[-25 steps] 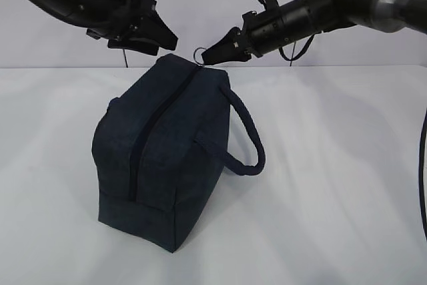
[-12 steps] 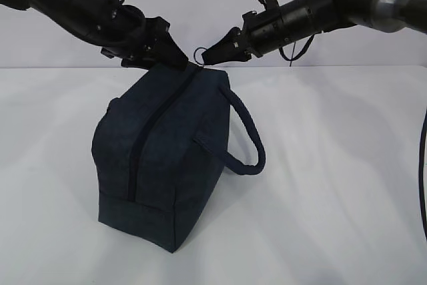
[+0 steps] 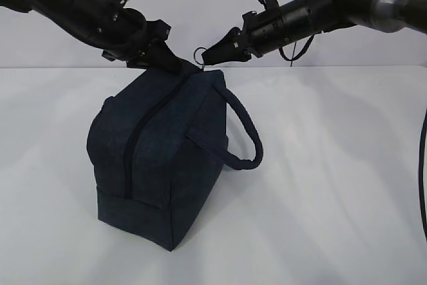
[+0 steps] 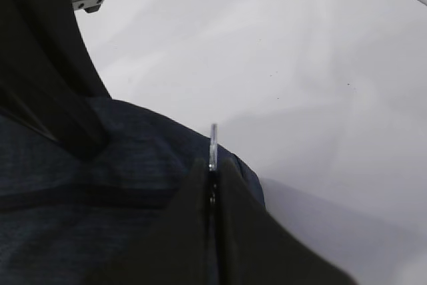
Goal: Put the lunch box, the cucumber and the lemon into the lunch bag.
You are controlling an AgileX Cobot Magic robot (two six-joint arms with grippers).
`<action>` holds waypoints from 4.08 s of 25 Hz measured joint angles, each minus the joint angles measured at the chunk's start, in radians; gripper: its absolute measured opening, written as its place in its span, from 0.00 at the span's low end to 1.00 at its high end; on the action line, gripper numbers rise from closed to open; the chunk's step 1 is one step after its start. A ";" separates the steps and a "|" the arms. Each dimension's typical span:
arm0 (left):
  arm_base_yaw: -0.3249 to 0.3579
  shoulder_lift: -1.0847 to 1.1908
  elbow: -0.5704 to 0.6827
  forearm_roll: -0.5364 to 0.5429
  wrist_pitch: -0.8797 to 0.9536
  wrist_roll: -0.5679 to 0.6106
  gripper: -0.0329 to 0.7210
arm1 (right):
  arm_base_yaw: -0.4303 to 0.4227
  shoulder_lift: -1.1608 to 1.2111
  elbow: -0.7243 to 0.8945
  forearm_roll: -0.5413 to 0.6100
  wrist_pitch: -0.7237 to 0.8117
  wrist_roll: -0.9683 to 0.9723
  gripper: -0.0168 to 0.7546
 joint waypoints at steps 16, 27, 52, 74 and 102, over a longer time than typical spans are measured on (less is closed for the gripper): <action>0.000 -0.063 0.000 0.019 0.040 0.063 0.06 | -0.011 0.000 0.000 -0.003 0.006 0.004 0.03; 0.000 -0.120 0.004 -0.002 0.066 0.150 0.06 | -0.017 0.000 -0.002 -0.016 0.023 0.014 0.03; 0.000 -0.156 0.004 -0.004 0.081 0.170 0.06 | -0.021 0.000 -0.005 -0.074 0.025 0.062 0.03; 0.000 -0.163 0.004 -0.018 0.087 0.172 0.06 | -0.063 0.002 -0.169 -0.140 0.016 0.195 0.61; 0.000 -0.020 0.000 -0.111 -0.014 0.029 0.06 | -0.063 -0.092 -0.224 -0.482 0.038 0.541 0.62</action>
